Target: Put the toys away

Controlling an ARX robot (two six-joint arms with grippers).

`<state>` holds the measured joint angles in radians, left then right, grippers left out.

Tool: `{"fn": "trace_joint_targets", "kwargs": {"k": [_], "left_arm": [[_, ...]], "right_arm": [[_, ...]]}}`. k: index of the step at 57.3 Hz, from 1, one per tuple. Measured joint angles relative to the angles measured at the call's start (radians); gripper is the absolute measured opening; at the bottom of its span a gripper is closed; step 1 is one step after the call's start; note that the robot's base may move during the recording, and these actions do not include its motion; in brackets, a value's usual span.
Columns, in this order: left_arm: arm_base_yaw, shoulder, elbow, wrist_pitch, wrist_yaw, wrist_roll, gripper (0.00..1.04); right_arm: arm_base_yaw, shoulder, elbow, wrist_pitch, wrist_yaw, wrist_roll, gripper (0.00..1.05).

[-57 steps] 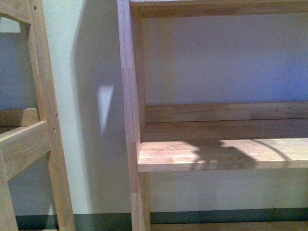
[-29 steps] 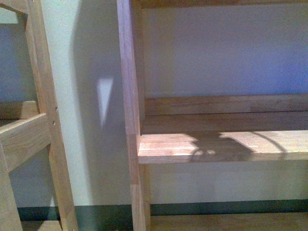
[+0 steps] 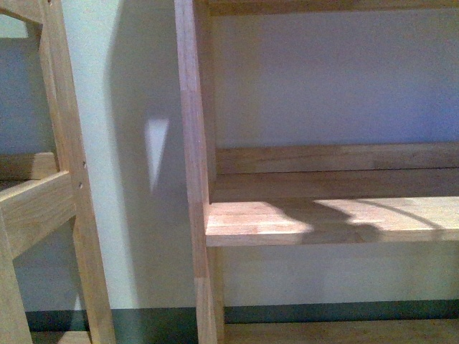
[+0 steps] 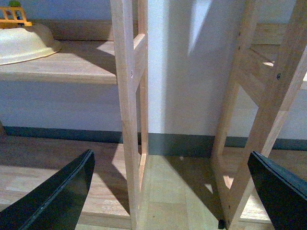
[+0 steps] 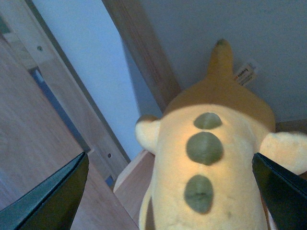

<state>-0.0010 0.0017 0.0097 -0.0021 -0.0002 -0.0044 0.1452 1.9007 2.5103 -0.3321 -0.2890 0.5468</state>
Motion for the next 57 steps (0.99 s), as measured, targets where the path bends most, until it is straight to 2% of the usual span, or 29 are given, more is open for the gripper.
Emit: {"fn": "trace_joint_targets", "kwargs": {"k": [9, 16, 23, 38, 44, 57], "left_arm": [[0.0, 0.0, 0.0, 0.0, 0.0, 0.0, 0.99], [0.0, 0.0, 0.0, 0.0, 0.0, 0.0, 0.99], [0.0, 0.0, 0.0, 0.0, 0.0, 0.0, 0.99], [0.0, 0.0, 0.0, 0.0, 0.0, 0.0, 0.99], [0.0, 0.0, 0.0, 0.0, 0.0, 0.0, 0.99], [0.0, 0.0, 0.0, 0.0, 0.0, 0.0, 0.99]], "right_arm": [[-0.016, -0.135, -0.15, 0.039, 0.029, -0.021, 1.04], [-0.023, -0.274, -0.319, 0.069, 0.093, -0.079, 1.04], [-0.014, -0.434, -0.521, 0.131, 0.155, -0.178, 1.04], [-0.005, -0.781, -0.973, 0.307, 0.198, -0.317, 1.04], [-0.037, -0.918, -1.147, 0.347, 0.195, -0.342, 1.04], [-0.166, -1.18, -1.489, 0.394, 0.154, -0.319, 1.04]]}}
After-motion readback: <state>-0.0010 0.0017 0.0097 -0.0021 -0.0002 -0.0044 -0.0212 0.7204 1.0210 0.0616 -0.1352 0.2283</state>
